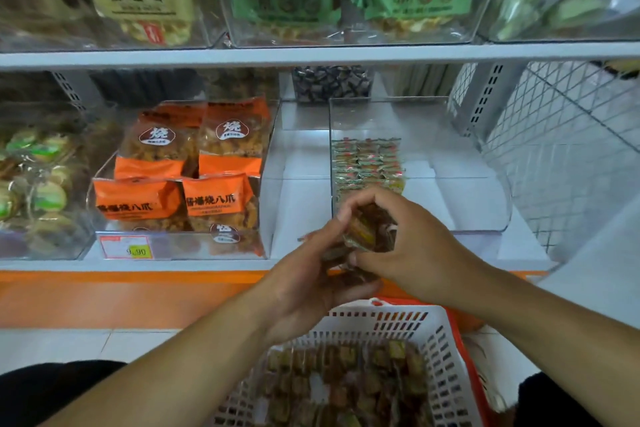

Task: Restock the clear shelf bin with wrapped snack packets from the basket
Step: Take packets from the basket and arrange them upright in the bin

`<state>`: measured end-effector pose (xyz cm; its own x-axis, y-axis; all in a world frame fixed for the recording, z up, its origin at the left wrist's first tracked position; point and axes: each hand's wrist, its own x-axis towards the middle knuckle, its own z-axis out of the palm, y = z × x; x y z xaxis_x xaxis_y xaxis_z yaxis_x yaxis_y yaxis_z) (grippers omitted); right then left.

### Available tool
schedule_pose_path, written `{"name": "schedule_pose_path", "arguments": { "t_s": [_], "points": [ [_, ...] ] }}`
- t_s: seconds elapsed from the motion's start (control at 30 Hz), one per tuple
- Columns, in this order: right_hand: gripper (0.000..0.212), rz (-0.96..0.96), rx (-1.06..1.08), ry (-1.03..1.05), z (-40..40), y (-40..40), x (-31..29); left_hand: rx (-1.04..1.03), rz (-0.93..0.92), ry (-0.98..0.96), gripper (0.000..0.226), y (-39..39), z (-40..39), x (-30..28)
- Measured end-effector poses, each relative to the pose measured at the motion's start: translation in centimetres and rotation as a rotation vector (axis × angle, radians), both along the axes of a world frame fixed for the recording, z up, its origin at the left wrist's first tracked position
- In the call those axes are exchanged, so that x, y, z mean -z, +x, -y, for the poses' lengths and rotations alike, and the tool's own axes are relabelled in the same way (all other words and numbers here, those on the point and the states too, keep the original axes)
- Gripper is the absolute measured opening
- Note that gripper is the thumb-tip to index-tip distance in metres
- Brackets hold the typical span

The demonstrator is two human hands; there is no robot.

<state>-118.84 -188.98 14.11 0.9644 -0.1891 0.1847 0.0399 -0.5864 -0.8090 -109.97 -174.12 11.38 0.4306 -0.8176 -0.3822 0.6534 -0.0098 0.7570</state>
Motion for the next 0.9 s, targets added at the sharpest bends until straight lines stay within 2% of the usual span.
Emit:
{"name": "schedule_pose_path", "arguments": {
  "t_s": [0.1, 0.17, 0.23, 0.3, 0.47, 0.63, 0.8, 0.9],
  "points": [
    [0.072, -0.042, 0.007, -0.027, -0.5, 0.0, 0.3, -0.009, -0.079, -0.026, 0.034, 0.5, -0.2, 0.1],
    [0.091, -0.087, -0.021, 0.013, -0.7, -0.1, 0.3, -0.011, -0.099, -0.025, 0.03, 0.6, -0.3, 0.2],
    [0.099, -0.128, -0.097, 0.051, -0.7, -0.4, 0.2, -0.006, -0.1, -0.029, 0.028, 0.6, -0.5, 0.1],
    [0.096, -0.146, -0.161, 0.091, -0.7, -0.6, -0.1, -0.005, -0.096, -0.041, 0.032, 0.5, -0.7, 0.0],
    [0.051, -0.066, -0.142, 0.227, -0.7, -0.3, -0.2, -0.057, -0.066, -0.006, 0.024, 0.6, -1.3, 0.0],
    [0.067, -0.029, -0.054, 0.307, -0.6, -0.2, -0.1, -0.065, -0.024, -0.008, 0.027, 0.6, -1.7, -0.1],
    [0.066, -0.022, 0.062, 0.219, -0.6, -0.4, -0.2, -0.111, 0.004, -0.009, 0.027, 0.9, -1.9, -0.2],
    [0.058, -0.052, 0.118, 0.258, -0.6, -0.5, -0.2, -0.134, 0.007, -0.005, 0.031, 0.8, -2.0, -0.2]
  ]
}}
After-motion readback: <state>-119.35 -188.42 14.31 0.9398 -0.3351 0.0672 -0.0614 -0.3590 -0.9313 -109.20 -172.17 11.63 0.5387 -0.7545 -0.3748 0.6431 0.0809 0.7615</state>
